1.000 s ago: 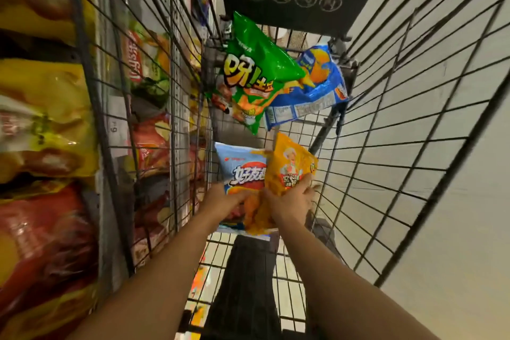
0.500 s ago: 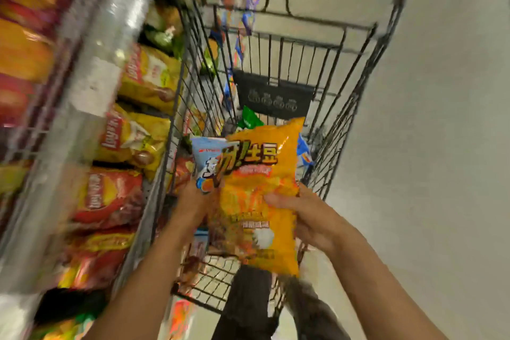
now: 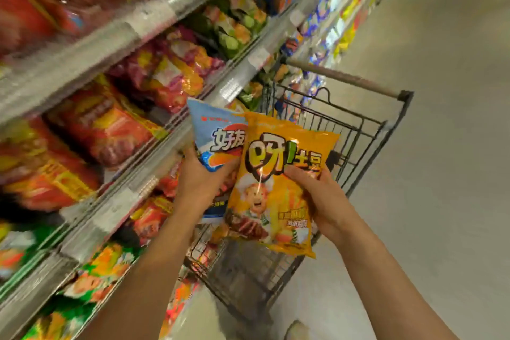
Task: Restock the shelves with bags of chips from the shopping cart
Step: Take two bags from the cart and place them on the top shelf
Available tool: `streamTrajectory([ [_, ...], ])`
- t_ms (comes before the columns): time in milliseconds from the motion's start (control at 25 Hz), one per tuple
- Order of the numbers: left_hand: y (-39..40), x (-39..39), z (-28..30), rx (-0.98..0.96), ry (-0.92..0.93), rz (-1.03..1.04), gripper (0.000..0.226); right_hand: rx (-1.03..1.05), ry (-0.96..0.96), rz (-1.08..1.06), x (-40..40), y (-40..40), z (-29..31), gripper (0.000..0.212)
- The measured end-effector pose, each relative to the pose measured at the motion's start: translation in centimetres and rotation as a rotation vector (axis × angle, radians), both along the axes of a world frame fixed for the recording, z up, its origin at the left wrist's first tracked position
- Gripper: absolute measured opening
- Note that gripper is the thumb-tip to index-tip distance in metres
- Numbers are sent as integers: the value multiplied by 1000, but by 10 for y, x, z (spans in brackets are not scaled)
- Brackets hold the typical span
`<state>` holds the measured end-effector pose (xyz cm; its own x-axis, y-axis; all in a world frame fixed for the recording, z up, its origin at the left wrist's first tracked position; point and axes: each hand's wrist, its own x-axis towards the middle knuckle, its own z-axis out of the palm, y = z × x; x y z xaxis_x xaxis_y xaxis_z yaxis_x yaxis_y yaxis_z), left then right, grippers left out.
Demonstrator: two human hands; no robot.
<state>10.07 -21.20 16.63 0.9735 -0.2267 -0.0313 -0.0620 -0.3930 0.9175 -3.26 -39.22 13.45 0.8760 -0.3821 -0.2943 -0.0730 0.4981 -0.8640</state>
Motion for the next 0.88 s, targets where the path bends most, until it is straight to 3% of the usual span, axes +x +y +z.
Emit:
streamTrajectory([
  [360, 133, -64, 62, -126, -41, 130, 46, -210, -214, 178, -4, 54, 94, 58],
  [640, 288, -202, 137, -211, -233, 318, 45, -332, -418, 408, -76, 191, 173, 55],
  [880, 426, -332, 208, -163, -478, 561, 42, -289, -609, 602, -136, 327, 243, 47],
])
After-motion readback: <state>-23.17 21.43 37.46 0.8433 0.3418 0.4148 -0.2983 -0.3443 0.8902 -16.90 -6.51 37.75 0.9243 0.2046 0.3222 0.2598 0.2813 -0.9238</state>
